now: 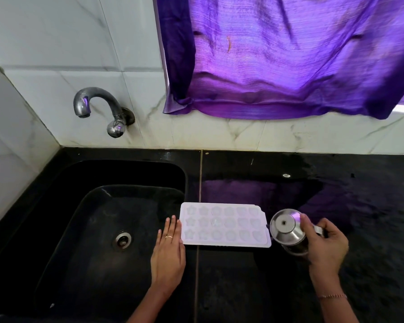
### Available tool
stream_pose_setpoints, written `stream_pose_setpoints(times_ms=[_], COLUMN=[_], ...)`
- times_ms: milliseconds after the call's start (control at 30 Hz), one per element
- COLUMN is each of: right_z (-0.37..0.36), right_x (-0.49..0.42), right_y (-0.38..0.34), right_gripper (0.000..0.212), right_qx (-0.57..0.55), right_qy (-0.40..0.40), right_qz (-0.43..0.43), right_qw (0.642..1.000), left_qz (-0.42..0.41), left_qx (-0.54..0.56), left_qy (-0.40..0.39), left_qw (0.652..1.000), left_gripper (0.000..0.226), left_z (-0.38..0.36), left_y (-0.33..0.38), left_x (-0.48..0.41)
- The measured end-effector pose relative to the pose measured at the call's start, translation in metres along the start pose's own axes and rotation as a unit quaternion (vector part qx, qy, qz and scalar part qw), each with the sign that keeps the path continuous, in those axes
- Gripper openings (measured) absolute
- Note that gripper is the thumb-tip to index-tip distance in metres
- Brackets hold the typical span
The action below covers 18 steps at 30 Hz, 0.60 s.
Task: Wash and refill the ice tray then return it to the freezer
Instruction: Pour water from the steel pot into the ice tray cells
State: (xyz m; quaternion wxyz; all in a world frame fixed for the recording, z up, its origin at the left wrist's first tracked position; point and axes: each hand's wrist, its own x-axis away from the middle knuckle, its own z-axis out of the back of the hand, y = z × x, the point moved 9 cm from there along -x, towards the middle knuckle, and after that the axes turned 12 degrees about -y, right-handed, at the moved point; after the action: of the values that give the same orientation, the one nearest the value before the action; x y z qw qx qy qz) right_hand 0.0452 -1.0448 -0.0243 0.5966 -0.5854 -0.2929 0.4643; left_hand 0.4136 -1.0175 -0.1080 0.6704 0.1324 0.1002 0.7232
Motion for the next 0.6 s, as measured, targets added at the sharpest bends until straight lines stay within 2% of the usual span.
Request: stream_pose_setpoints(times_ms=[133,233,300,367,467,600], right_z=[-0.008,-0.02,-0.033,-0.05,-0.077,-0.113], right_x=[0.002,0.004,0.006,0.009,0.014,0.019], right_y=[0.006,0.007,0.007,0.003,-0.005,-0.014], right_gripper=[0.044,0.047,0.049,0.05,0.046,0.047], right_qx=[-0.091,-0.145,-0.178,-0.202,-0.228,-0.244], right_qy=[0.0,-0.006,-0.018,-0.034,-0.055,-0.096], right_qz=[-0.043,-0.061,-0.074,-0.086,-0.101,-0.114], right_qw=[0.995,0.987,0.981,0.975,0.967,0.958], left_qz=[0.022,0.024,0.023,0.028,0.044,0.086], left_qx=[0.058,0.163,0.257,0.375,0.559,0.664], left_qy=[0.026,0.038,0.041,0.026,-0.038,-0.096], left_qw=[0.998,0.986,0.965,0.926,0.827,0.736], left_gripper=[0.052,0.05,0.051,0.05,0.046,0.033], left_z=[0.014,0.033,0.045,0.05,0.04,0.026], left_y=[0.006,0.025,0.041,0.056,0.081,0.101], left_x=[-0.001,-0.004,-0.006,-0.009,-0.015,-0.027])
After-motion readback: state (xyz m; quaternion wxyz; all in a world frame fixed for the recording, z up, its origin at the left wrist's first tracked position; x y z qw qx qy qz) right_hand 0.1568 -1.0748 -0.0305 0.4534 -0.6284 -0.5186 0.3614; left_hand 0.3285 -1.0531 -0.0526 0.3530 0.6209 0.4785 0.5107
